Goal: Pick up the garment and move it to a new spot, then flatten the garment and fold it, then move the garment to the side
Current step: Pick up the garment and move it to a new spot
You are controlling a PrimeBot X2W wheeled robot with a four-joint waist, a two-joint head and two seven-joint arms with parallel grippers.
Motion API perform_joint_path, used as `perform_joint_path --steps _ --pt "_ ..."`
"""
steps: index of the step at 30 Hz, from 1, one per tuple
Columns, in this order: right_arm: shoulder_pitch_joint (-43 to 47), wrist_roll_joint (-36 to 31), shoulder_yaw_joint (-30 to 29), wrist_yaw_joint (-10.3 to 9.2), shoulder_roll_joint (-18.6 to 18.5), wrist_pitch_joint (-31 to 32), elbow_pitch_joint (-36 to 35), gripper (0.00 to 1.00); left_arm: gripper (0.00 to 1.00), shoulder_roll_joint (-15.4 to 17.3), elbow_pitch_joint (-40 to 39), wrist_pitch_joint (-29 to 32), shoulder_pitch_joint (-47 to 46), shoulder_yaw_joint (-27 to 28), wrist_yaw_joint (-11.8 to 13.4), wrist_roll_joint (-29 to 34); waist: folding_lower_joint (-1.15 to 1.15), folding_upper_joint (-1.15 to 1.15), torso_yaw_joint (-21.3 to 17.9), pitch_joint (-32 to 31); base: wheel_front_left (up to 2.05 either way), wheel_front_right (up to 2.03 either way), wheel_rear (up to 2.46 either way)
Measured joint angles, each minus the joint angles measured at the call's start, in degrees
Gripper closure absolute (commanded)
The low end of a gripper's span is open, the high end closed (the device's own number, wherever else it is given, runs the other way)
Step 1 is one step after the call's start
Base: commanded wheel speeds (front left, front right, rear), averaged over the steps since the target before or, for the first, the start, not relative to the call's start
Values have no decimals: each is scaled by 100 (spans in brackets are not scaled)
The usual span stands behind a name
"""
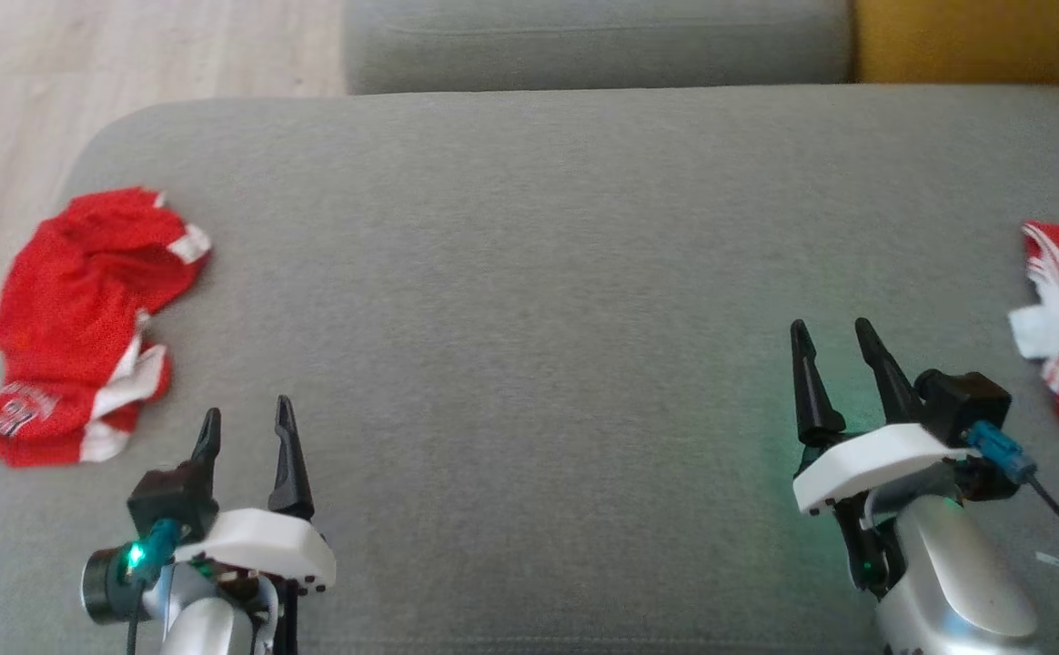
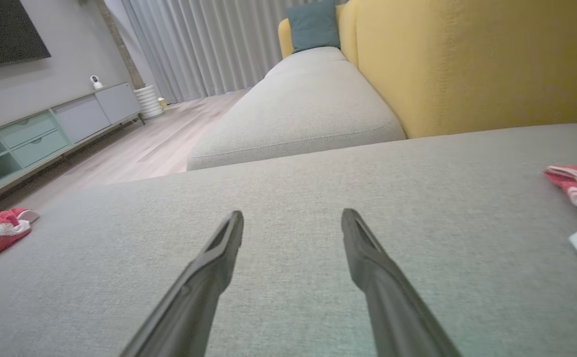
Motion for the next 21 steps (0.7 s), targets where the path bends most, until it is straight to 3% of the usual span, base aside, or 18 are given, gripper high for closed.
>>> perform_joint_path --steps 21 --pt "2 69 252 0 3 0 19 0 0 4 -79 0 137 433 57 -70 0 0 2271 43 0 0 0"
